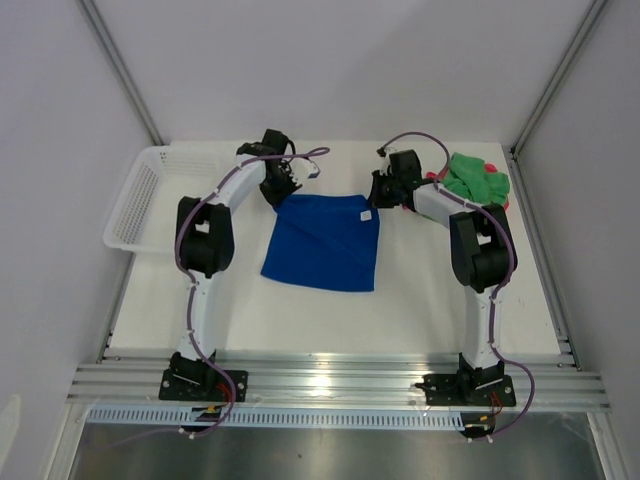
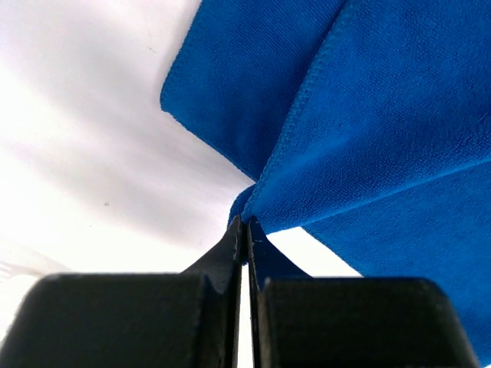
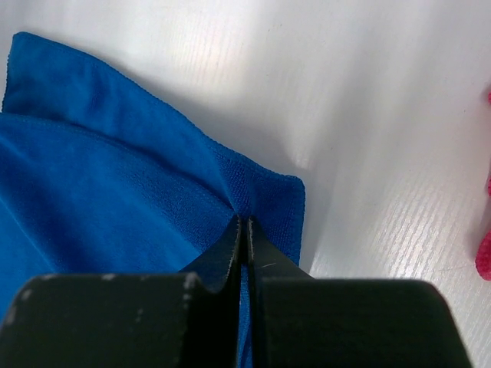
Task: Roll the towels
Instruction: Fold the towel
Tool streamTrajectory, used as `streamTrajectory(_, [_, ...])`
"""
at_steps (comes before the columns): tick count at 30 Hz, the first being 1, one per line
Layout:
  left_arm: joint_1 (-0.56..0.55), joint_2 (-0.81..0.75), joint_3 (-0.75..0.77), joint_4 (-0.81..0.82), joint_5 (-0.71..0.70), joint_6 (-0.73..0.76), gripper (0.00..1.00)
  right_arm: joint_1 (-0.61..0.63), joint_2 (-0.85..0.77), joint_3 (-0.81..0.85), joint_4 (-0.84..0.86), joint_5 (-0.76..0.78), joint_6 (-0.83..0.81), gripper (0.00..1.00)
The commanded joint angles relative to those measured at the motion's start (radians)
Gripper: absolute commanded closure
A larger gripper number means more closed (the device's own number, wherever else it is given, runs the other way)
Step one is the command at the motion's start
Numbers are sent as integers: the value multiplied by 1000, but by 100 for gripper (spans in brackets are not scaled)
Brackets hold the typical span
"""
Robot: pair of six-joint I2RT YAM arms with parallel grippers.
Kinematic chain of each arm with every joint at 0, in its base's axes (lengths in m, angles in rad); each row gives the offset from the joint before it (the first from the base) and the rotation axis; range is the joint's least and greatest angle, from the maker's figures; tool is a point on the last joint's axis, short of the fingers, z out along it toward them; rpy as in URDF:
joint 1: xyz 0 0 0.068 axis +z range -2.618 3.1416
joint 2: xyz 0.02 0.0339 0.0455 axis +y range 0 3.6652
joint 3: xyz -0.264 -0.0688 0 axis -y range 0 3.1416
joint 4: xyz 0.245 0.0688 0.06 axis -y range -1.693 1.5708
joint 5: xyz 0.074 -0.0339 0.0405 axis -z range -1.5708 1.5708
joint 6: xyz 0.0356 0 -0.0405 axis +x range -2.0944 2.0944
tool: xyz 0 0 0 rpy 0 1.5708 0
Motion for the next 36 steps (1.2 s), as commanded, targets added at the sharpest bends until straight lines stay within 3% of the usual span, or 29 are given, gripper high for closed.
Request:
streamTrajectory(1, [-6,-70,-19,36,-13,-51,99,-8,-25,-7,19,11,-11,97])
streamTrajectory(4, [-6,-83,-33,59,-16,-54,99,-8,-19,-2,11,22,-6,78])
streamTrajectory(7, [-6,-64,-10,45,-24,-51,99,-8,-12,1,8,20,-2,69])
streamTrajectory(32, [-8,-51,-7,34,-34,-53,99,18,51,7,-12,-16,14,69])
streamTrajectory(36, [-8,-54,-4,33,-36,-51,99,27,34,3,-13,2,6,83])
